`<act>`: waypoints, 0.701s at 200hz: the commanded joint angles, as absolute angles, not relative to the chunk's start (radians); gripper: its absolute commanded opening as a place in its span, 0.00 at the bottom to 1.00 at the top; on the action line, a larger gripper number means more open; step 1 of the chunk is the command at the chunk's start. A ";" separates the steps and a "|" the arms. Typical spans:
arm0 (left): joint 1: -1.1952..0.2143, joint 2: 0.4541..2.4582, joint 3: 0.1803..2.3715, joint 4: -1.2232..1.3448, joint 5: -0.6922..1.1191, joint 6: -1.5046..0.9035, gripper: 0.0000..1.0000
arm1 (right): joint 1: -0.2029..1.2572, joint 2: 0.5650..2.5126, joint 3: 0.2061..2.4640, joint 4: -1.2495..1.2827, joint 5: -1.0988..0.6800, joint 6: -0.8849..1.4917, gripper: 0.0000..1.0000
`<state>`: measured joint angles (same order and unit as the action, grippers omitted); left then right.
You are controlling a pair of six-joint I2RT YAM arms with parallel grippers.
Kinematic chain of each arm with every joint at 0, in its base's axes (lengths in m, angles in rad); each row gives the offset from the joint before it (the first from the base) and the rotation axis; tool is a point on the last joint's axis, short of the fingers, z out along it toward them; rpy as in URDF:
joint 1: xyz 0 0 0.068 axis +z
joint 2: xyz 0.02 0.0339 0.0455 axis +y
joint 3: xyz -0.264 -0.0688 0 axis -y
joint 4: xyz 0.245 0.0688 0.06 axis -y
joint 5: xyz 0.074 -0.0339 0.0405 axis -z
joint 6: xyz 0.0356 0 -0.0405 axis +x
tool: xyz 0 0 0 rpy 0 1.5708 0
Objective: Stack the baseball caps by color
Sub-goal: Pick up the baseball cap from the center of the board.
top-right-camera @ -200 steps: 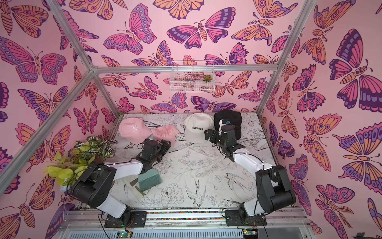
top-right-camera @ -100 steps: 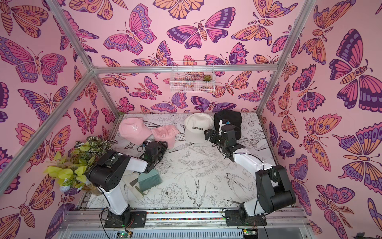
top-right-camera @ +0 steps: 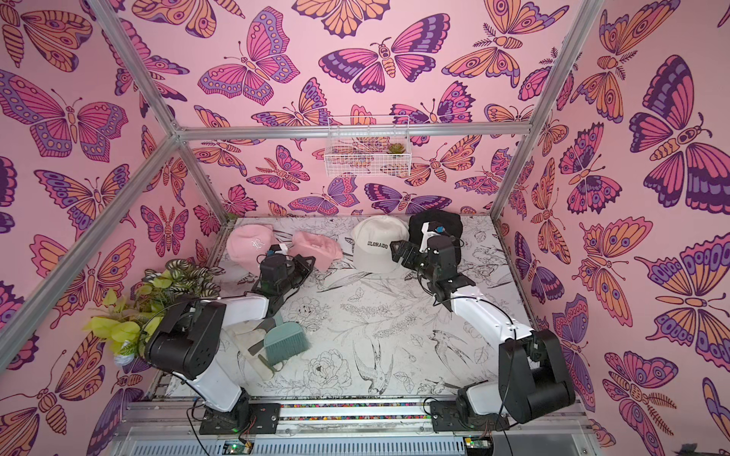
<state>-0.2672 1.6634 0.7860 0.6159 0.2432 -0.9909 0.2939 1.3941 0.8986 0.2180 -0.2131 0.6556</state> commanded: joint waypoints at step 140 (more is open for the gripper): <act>-0.212 1.660 1.095 0.572 1.227 -0.958 0.00 | 0.218 1.440 0.998 0.237 -0.580 0.908 0.99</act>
<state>-0.2089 1.6348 1.1095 0.4236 1.1313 -0.8818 0.2222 1.4132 1.0145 0.2142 -0.5232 0.8669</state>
